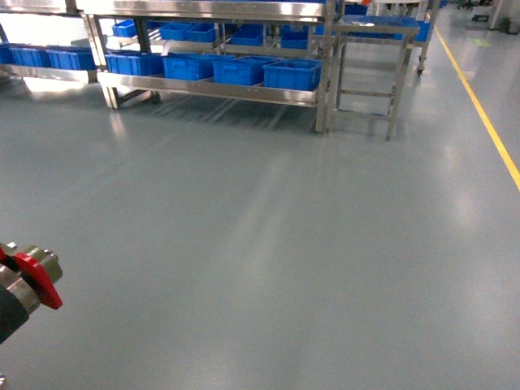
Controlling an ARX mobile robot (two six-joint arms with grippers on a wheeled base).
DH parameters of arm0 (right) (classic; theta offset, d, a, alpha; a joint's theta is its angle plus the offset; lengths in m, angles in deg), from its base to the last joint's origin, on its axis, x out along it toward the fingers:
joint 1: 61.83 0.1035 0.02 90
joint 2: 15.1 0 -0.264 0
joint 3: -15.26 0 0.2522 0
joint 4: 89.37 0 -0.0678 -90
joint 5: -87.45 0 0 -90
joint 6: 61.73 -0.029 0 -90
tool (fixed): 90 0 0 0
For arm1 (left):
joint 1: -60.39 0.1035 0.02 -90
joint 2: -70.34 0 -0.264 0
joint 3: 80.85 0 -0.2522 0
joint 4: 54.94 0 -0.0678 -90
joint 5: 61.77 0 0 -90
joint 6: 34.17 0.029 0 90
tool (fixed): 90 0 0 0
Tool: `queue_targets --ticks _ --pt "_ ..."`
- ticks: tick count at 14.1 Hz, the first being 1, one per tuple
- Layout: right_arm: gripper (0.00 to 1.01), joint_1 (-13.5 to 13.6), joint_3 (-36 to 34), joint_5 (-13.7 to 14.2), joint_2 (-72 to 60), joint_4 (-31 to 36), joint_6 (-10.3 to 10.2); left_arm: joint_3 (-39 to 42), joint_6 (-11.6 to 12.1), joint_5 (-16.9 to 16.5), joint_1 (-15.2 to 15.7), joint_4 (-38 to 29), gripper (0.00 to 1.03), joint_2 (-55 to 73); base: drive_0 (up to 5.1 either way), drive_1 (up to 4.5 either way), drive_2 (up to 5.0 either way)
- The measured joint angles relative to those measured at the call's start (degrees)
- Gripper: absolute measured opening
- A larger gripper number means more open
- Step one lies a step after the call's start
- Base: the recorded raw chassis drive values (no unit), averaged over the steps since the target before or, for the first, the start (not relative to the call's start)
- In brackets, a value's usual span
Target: Pick blue part to blue bin on bottom shelf
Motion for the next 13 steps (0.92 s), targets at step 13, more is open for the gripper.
queue_targets --ticks 13 --pt "0.98 0.00 0.00 0.02 0.00 0.11 0.00 0.00 0.00 -0.11 0.00 0.11 0.43 -0.07 -1.5 -1.54 -1.5"
